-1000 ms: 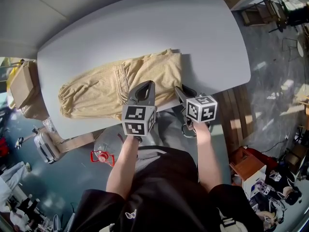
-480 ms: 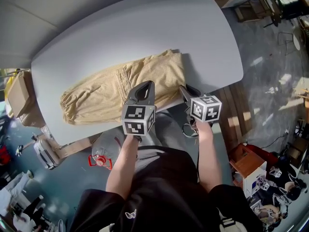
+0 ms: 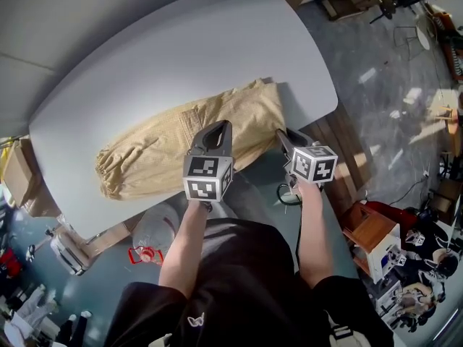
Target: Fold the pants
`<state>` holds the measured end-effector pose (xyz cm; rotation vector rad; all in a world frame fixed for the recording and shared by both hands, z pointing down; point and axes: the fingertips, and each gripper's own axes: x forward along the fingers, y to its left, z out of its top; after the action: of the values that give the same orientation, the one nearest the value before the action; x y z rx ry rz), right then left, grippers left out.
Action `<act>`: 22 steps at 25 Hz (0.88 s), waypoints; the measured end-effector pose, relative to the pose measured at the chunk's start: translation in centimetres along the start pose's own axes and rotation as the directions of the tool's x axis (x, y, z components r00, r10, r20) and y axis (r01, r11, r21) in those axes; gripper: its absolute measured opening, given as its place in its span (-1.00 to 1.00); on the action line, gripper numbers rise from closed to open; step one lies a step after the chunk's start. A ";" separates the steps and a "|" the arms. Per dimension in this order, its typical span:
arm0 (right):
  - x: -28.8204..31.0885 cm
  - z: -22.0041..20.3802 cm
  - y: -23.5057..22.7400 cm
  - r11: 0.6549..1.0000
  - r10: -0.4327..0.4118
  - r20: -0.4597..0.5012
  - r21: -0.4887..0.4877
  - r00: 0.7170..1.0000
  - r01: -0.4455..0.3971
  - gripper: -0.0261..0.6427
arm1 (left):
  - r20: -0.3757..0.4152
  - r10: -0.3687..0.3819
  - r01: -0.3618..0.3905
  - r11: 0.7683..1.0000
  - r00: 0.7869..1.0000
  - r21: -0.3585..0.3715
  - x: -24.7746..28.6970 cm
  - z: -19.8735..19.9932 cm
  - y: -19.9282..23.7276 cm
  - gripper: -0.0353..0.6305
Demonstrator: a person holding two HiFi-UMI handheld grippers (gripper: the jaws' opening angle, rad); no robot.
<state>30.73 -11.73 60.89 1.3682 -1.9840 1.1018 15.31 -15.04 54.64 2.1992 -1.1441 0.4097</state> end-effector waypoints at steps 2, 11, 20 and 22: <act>-0.6 0.6 -0.1 1.000 0.010 0.010 -0.010 1.000 -0.010 -0.73 | 0.005 0.007 -0.006 1.000 1.000 -0.004 0.2 0.3 -0.3 -0.88; -3.1 8.8 8.2 0.966 0.129 0.083 -0.237 0.988 -0.106 -0.75 | 0.081 0.105 -0.100 0.993 0.991 -0.067 -3.4 2.2 3.5 -0.88; -2.2 11.2 26.0 0.778 0.307 0.026 -0.583 0.951 -0.235 -0.75 | 0.193 0.277 -0.242 0.952 0.941 -0.186 -13.2 2.9 12.4 -0.88; -2.1 11.0 29.4 0.721 0.339 -0.002 -0.642 0.941 -0.261 -0.75 | 0.215 0.324 -0.281 0.937 0.921 -0.207 -15.8 3.2 13.7 -0.88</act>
<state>4.92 -14.65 43.10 0.7678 -2.4136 0.3728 -5.02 -13.20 49.17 1.9627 -1.6044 0.1558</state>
